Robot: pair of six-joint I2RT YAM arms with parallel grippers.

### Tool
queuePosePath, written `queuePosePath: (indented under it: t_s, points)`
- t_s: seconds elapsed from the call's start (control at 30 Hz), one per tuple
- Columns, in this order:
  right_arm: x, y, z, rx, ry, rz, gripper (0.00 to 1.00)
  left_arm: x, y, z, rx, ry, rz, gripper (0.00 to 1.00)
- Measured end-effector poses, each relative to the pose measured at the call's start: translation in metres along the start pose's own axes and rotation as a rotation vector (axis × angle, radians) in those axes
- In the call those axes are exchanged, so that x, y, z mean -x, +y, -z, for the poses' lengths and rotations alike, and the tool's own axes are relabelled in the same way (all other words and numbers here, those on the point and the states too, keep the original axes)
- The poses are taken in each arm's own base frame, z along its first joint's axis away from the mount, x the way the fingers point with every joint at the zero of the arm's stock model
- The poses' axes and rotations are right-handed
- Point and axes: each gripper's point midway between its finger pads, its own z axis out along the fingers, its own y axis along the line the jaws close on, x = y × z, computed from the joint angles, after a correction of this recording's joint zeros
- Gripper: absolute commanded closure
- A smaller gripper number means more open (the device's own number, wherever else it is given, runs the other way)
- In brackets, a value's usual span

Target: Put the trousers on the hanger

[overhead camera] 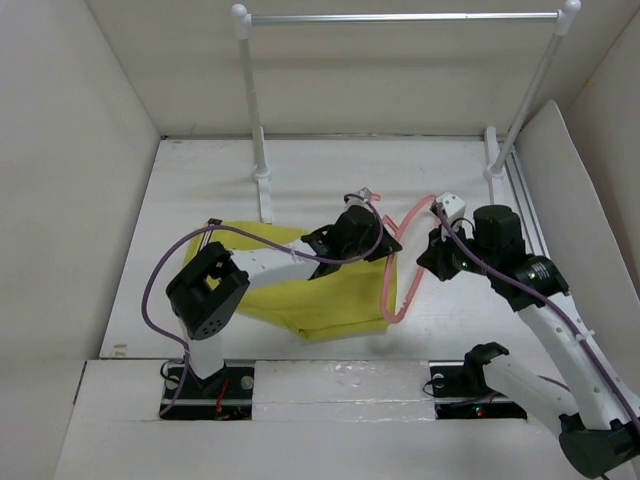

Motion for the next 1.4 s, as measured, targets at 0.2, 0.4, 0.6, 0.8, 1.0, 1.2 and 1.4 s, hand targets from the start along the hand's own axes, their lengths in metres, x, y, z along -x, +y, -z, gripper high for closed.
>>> queuePosePath:
  t_s: [0.2,0.4,0.6,0.8,1.0,1.2,1.4]
  points:
    - [-0.029,-0.022,-0.034,-0.046,-0.005,-0.107,1.00,-0.028,0.030,-0.001,0.051,0.004,0.030,1.00]
    - [-0.080,-0.038,-0.089,-0.045,0.091,-0.221,0.71,-0.048,0.056,-0.001,0.092,-0.003,0.094,1.00]
    - [-0.107,-0.051,-0.125,-0.060,0.129,-0.307,0.37,-0.050,0.067,-0.002,0.115,-0.043,0.121,1.00]
    - [-0.112,-0.060,-0.149,-0.055,0.106,-0.355,0.28,-0.046,0.075,-0.003,0.158,-0.105,0.085,1.00]
    - [-0.113,-0.057,-0.160,-0.045,0.072,-0.389,0.33,-0.047,0.086,-0.001,0.211,-0.136,0.032,1.00]
    - [-0.112,-0.050,-0.172,0.005,0.029,-0.422,0.55,-0.044,0.091,0.001,0.241,-0.170,0.003,1.00]
    - [-0.125,-0.033,-0.174,0.109,0.035,-0.494,1.00,-0.033,0.098,0.003,0.278,-0.227,-0.020,1.00]
